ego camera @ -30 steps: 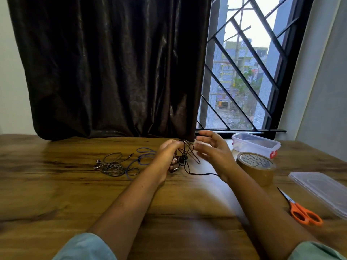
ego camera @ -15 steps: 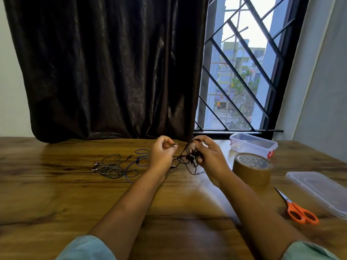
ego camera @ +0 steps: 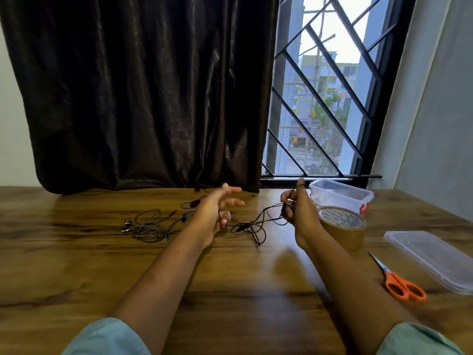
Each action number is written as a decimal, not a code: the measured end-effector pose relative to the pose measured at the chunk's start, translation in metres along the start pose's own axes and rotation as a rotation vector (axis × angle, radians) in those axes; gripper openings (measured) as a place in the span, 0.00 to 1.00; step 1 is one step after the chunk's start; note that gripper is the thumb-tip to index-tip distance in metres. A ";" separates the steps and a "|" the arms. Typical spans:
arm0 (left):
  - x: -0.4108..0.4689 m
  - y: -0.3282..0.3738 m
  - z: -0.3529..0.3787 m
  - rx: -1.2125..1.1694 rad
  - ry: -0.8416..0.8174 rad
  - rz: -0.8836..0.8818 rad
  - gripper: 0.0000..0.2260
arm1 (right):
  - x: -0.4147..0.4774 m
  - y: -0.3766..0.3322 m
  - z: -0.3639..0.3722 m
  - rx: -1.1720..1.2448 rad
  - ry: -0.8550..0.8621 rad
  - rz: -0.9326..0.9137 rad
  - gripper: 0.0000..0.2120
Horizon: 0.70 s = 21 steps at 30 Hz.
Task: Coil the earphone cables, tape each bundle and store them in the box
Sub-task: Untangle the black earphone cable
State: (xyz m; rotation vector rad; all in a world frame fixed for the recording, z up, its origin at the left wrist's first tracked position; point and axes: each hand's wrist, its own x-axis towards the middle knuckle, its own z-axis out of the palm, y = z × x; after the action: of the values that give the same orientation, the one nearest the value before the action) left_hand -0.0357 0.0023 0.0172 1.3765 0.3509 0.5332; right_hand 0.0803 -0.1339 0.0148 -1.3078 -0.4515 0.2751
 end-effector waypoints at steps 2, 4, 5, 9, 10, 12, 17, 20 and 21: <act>-0.003 0.001 0.004 0.235 -0.026 -0.025 0.15 | -0.001 -0.002 -0.001 0.051 -0.063 -0.003 0.32; -0.005 0.000 0.009 0.440 -0.034 -0.021 0.14 | -0.002 -0.005 -0.002 0.128 -0.158 -0.007 0.35; -0.007 -0.001 0.011 0.515 -0.024 -0.032 0.13 | -0.002 -0.006 -0.002 0.165 -0.209 -0.009 0.37; -0.005 -0.006 0.016 1.191 0.273 -0.033 0.23 | -0.003 -0.009 -0.004 0.234 -0.368 -0.010 0.42; -0.005 -0.007 0.017 1.274 0.333 0.006 0.24 | -0.004 -0.009 -0.004 0.221 -0.392 -0.010 0.43; -0.008 -0.008 0.020 1.254 0.349 0.038 0.22 | -0.007 -0.008 -0.003 0.193 -0.440 0.001 0.42; -0.009 -0.008 0.024 1.348 0.375 0.045 0.29 | -0.012 -0.005 0.002 0.035 -0.475 0.030 0.38; -0.007 -0.010 0.023 1.335 0.376 0.081 0.34 | -0.011 -0.004 0.001 -0.062 -0.404 0.005 0.34; -0.007 -0.009 0.022 1.319 0.343 0.112 0.31 | -0.010 -0.004 0.001 -0.081 -0.371 -0.012 0.32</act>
State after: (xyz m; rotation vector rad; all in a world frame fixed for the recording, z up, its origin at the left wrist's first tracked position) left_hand -0.0283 -0.0205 0.0119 2.5821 1.0174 0.6539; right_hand 0.0708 -0.1387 0.0176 -1.3357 -0.7901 0.4969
